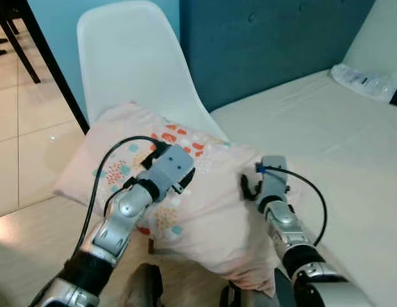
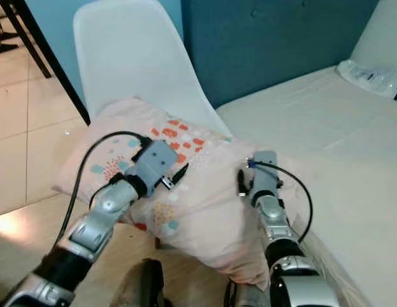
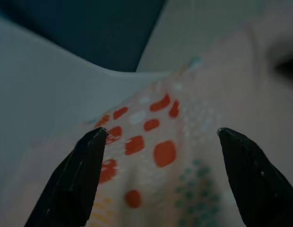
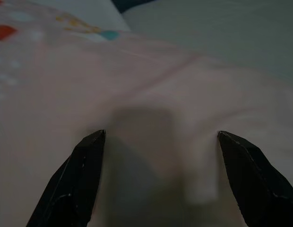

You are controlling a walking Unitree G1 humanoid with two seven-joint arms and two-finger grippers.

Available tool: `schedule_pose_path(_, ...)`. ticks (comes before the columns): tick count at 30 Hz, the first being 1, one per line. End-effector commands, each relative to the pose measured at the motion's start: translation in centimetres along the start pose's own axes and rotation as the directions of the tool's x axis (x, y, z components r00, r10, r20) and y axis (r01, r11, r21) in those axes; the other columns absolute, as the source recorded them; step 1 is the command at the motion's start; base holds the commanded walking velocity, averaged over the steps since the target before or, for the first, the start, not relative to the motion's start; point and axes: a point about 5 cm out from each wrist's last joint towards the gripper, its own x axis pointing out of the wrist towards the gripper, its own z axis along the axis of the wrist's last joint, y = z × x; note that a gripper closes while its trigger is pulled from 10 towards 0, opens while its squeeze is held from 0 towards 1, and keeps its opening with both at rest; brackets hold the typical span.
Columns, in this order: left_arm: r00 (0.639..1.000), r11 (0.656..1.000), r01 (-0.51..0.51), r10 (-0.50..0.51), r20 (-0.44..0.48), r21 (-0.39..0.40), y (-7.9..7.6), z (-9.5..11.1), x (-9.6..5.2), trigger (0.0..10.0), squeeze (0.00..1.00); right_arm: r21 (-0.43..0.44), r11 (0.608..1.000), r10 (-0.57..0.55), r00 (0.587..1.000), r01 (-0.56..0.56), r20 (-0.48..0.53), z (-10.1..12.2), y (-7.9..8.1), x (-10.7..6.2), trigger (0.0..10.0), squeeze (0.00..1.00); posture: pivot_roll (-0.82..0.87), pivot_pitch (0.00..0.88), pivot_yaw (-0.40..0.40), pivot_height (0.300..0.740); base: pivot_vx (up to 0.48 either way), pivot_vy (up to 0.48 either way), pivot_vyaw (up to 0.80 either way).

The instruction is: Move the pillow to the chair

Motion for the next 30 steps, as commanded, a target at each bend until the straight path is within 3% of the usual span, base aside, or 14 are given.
schedule_pose_path(1,0.999,0.994,0.036,-0.034,-0.029,0.103,-0.8,-1.1,0.1,10.0,0.00,0.016,1.000,0.021,1.000,-0.021,0.003,-0.5,0.3,-0.4,10.0,0.00,0.04,0.183,0.015,0.624,0.000,0.000,0.00)
schedule_pose_path(6,0.998,0.983,0.031,-0.021,-0.062,0.180,-1.5,-2.0,0.7,10.0,0.00,0.021,0.999,0.026,1.000,-0.026,0.009,-0.8,0.1,-0.8,10.0,0.00,0.03,0.184,0.020,0.624,0.000,0.000,0.00)
schedule_pose_path(9,0.998,0.984,0.015,-0.003,-0.069,0.176,-1.6,-2.2,0.9,10.0,0.00,0.018,1.000,0.016,1.000,-0.016,0.008,-0.9,-0.3,-1.0,10.0,0.00,0.02,0.186,0.024,0.624,0.000,0.000,0.00)
schedule_pose_path(15,0.990,0.994,-0.090,0.096,-0.101,0.066,-0.9,-2.8,1.3,10.0,0.00,0.032,0.999,0.006,1.000,-0.007,0.014,-0.9,-1.0,-1.3,10.0,0.00,0.02,0.186,0.027,0.624,0.000,0.000,0.00)
schedule_pose_path(16,0.983,0.990,-0.138,0.137,-0.125,0.000,-0.5,-3.1,1.2,10.0,0.00,0.039,0.999,0.003,1.000,-0.003,0.010,-0.9,-1.2,-1.3,10.0,0.00,0.01,0.184,0.026,0.624,0.000,0.000,0.00)
schedule_pose_path(17,0.983,0.990,-0.138,0.137,-0.125,0.000,-0.5,-3.1,1.2,10.0,0.00,0.039,0.999,0.003,1.000,-0.003,0.010,-0.9,-1.2,-1.3,10.0,0.00,0.01,0.184,0.026,0.624,0.000,0.000,0.00)
schedule_pose_path(18,0.971,0.979,-0.192,0.178,-0.157,-0.073,-0.1,-3.6,1.1,10.0,0.00,0.041,0.999,-0.003,1.000,0.003,0.004,-1.0,-1.4,-1.4,10.0,0.00,0.02,0.180,0.022,0.624,0.000,0.000,0.00)
schedule_pose_path(19,0.971,0.979,-0.192,0.178,-0.157,-0.073,-0.1,-3.6,1.1,10.0,0.00,0.041,0.999,-0.003,1.000,0.003,0.004,-1.0,-1.4,-1.4,10.0,0.00,0.02,0.180,0.022,0.624,0.000,0.000,0.00)
schedule_pose_path(20,0.945,0.938,-0.288,0.246,-0.213,-0.193,0.7,-4.6,0.5,10.0,0.00,0.085,0.996,0.007,1.000,-0.009,0.020,-1.0,-1.8,-1.6,10.0,0.00,0.02,0.173,0.016,0.624,0.000,0.000,0.00)
schedule_pose_path(22,0.923,0.899,-0.354,0.290,-0.255,-0.259,1.1,-5.5,-0.3,10.0,0.00,0.105,0.993,0.050,0.998,-0.054,0.039,-0.9,-1.8,-1.7,10.0,0.00,0.02,0.169,0.012,0.624,0.000,0.000,0.00)
schedule_pose_path(24,0.907,0.876,-0.390,0.312,-0.283,-0.284,1.2,-6.1,-1.0,10.0,0.00,0.115,0.990,0.072,0.996,-0.077,0.048,-0.7,-1.7,-1.7,10.0,0.00,0.03,0.166,0.010,0.624,0.000,0.000,0.64)
schedule_pose_path(30,0.881,0.851,-0.435,0.334,-0.336,-0.295,0.6,-7.5,-2.4,10.0,0.00,0.087,0.991,0.096,0.994,-0.100,0.050,-0.2,-1.3,-1.4,10.0,0.00,0.03,0.156,-0.002,0.624,0.000,0.000,0.80)
